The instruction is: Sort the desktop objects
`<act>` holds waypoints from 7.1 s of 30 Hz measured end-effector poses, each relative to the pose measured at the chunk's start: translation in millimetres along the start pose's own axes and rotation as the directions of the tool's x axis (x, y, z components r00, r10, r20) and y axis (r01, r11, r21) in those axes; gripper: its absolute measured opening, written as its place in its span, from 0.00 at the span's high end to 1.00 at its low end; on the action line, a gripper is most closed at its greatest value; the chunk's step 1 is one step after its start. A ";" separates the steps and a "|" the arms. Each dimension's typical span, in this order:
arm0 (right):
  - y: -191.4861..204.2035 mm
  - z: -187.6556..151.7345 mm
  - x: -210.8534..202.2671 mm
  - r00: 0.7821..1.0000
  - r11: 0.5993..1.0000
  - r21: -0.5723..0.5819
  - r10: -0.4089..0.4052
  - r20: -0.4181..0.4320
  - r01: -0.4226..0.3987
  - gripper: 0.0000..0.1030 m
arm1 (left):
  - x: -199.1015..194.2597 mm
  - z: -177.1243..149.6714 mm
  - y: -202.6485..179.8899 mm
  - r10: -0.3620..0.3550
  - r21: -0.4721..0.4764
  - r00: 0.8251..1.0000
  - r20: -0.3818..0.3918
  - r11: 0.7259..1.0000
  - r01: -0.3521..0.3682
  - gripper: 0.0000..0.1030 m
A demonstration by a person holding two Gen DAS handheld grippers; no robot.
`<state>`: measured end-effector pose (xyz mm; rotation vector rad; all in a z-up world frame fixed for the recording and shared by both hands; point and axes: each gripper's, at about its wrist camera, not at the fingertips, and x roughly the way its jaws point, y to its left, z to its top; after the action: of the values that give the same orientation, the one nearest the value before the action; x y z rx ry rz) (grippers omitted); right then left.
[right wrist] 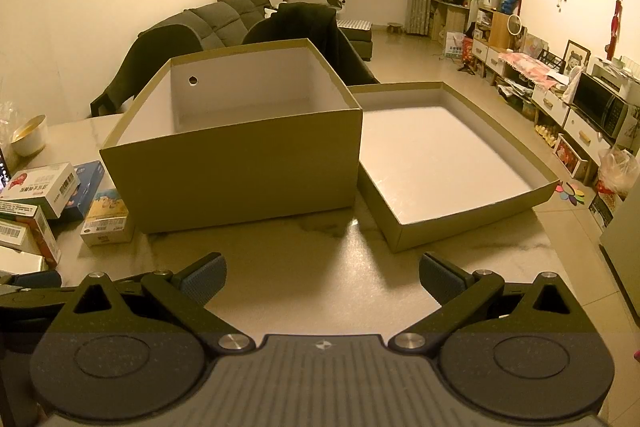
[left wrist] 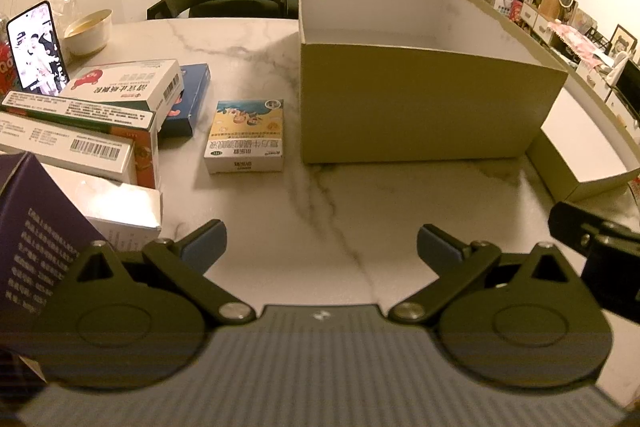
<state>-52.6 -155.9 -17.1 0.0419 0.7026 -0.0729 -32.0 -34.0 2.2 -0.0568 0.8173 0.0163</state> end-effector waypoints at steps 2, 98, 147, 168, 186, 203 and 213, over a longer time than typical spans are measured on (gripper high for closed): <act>0.8 0.4 0.5 1.000 1.000 0.000 0.000 -0.001 0.000 0.00 | 0.5 0.3 0.6 0.000 0.002 1.000 0.000 1.000 0.000 0.00; 23.6 17.2 -29.4 0.973 0.991 -0.004 0.129 0.190 -0.130 0.00 | -49.8 21.4 76.4 -0.067 -0.054 0.961 0.268 0.995 0.084 0.00; 83.4 -16.0 -22.5 0.702 0.714 -0.238 0.697 0.148 -0.658 0.00 | -103.1 -25.0 161.5 -0.024 -0.074 0.911 0.412 0.995 0.059 0.00; 98.2 -25.0 -9.3 0.455 0.443 -0.239 0.890 0.007 -0.864 0.04 | -97.1 -59.3 205.5 -0.249 -0.066 0.846 0.471 0.946 0.316 0.00; 120.2 -48.0 -17.2 0.426 0.362 -0.386 0.900 -0.094 -0.849 0.10 | -74.6 -69.0 223.2 -0.405 -0.077 0.766 0.500 0.860 0.504 0.00; 143.8 -52.0 20.4 0.432 0.386 -0.238 0.882 -0.189 -0.891 0.22 | -58.1 -76.8 234.3 -0.452 -0.115 0.745 0.491 0.814 0.570 0.00; 154.7 -54.6 32.8 0.413 0.373 -0.209 0.889 -0.201 -0.904 0.21 | -55.6 -75.7 237.9 -0.451 -0.130 0.737 0.503 0.804 0.580 0.00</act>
<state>-50.2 -0.1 -77.8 0.1490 0.6553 1.1375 -133.8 199.6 -19.4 -0.5384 0.2984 -0.3826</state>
